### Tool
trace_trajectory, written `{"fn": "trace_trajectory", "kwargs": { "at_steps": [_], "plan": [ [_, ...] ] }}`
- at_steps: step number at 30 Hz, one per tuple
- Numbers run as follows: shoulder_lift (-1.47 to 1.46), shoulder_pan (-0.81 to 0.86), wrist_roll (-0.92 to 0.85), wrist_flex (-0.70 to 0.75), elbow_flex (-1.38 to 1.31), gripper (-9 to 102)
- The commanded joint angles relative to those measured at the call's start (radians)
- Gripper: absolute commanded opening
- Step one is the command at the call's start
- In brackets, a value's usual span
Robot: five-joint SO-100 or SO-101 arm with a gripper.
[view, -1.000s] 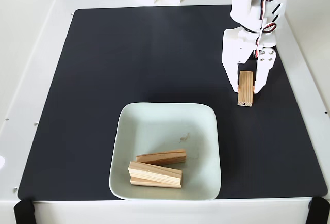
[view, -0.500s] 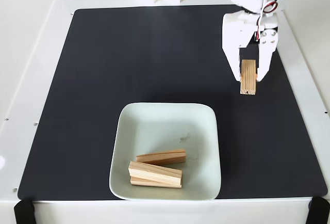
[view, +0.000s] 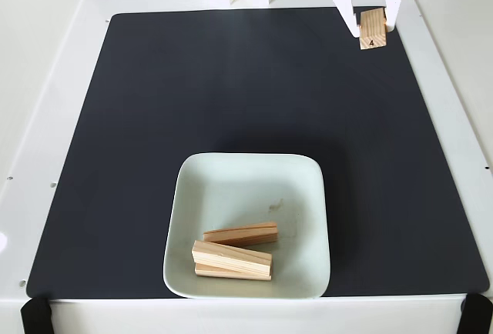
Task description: Pick up the wooden block and place them on the plate.
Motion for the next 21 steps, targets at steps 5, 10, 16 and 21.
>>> {"fn": "trace_trajectory", "kwargs": {
  "at_steps": [5, 10, 16, 21],
  "plan": [
    [0.336, 0.114, 0.268, -0.650, 0.465, -1],
    [0.258, 0.232, 0.443, -0.775, 0.472, -1],
    [0.005, 0.370, 0.568, -0.772, 0.210, -1],
    [-0.270, 0.440, 0.615, -0.643, -0.095, -1]
  ]
}}
